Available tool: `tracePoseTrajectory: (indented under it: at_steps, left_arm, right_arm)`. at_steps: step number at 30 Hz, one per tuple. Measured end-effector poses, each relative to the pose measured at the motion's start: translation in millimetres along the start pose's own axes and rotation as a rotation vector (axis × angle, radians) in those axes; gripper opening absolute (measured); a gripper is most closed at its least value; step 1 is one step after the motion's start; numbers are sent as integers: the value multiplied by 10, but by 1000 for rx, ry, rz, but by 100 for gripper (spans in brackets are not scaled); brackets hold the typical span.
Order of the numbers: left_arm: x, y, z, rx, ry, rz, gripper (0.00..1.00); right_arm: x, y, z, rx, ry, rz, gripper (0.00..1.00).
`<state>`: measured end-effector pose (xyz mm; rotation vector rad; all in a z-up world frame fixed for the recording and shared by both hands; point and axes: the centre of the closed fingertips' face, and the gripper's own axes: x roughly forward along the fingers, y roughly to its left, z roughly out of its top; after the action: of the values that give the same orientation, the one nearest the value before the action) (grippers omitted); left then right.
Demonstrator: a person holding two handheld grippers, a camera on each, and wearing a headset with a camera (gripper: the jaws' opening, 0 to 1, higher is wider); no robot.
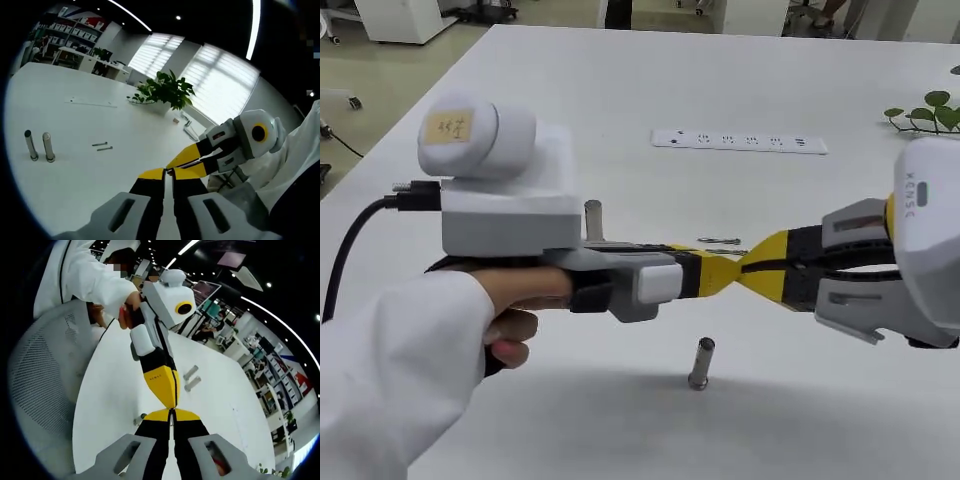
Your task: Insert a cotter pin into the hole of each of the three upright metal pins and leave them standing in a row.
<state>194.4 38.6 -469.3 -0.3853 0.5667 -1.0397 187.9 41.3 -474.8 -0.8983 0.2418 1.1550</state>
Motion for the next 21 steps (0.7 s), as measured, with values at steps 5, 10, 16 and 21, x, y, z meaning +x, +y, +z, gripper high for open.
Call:
tracePoseTrajectory:
  at_steps: [5, 10, 16, 21]
  left_arm:
    - [-4, -8, 0, -4, 1, -4, 0]
    - [-6, -11, -2, -8, 4, -5, 0]
    - [-8, -10, -6, -7, 10, -7, 0]
    - [-19, -13, -9, 6, 19, -17, 0]
  right_arm:
    - [-3, 6, 5, -5, 2, 3, 0]
    - [-5, 8, 8, -8, 2, 2, 0]
    - [-1, 11, 13, -7, 3, 2, 0]
    - [2, 19, 28, -8, -1, 4, 0]
